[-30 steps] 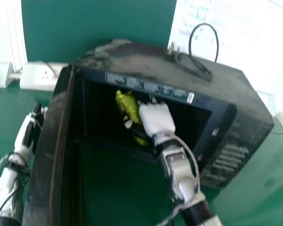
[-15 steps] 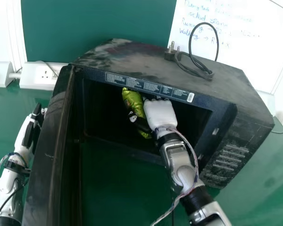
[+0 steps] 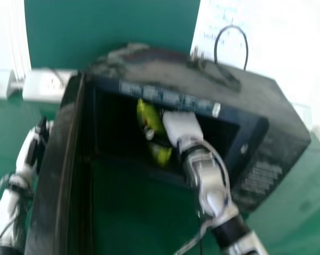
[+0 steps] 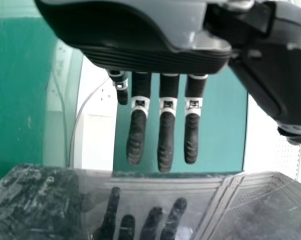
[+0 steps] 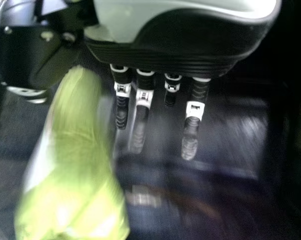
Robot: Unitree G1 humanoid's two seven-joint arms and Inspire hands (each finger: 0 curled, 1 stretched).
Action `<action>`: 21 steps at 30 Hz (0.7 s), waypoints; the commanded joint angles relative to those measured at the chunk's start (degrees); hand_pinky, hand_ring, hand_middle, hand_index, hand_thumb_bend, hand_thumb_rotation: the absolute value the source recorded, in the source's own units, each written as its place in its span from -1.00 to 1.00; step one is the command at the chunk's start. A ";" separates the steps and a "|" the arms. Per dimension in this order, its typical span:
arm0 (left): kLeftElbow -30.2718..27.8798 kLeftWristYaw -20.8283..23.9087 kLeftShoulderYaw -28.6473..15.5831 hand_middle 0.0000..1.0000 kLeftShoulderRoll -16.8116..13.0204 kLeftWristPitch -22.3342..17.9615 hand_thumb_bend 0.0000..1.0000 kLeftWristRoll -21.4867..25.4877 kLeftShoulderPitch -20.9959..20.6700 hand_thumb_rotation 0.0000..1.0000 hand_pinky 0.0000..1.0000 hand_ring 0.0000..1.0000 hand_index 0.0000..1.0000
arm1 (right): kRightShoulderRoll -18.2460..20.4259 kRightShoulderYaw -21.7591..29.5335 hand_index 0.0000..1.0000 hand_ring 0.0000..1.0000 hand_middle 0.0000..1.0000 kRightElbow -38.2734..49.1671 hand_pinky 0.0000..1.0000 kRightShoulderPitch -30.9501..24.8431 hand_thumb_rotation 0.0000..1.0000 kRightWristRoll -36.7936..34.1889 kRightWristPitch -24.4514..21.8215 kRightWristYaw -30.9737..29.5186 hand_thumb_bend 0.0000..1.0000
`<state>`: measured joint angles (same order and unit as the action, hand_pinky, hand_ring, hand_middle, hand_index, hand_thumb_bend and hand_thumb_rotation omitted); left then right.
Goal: Put biscuit inside oven
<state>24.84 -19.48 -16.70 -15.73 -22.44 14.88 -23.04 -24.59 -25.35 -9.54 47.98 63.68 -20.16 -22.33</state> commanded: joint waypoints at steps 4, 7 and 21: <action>-0.24 -0.46 -0.20 -0.22 -0.06 0.04 0.03 0.90 0.70 -0.85 -0.49 -0.42 -0.02 | -1.81 1.66 0.80 0.35 0.64 9.24 -0.02 -3.10 -0.21 -0.13 -1.93 -7.25 0.69; -0.16 -0.51 -0.23 -0.22 -0.05 -0.04 0.03 0.90 0.66 -0.85 -0.49 -0.42 -0.02 | -2.65 3.01 0.84 0.45 0.72 14.41 0.04 -4.95 -0.22 -0.59 -2.36 -10.95 0.67; 0.22 -0.91 -0.44 -0.21 -0.16 -0.03 0.03 1.30 0.60 -0.85 -0.49 -0.41 -0.02 | -12.02 15.17 0.85 0.37 0.70 41.82 -0.11 -18.26 0.10 -7.04 3.32 -23.65 0.77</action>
<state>25.08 -20.30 -16.89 -15.77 -22.45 15.87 -23.03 -35.09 -12.33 29.32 31.03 58.59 -17.51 -44.20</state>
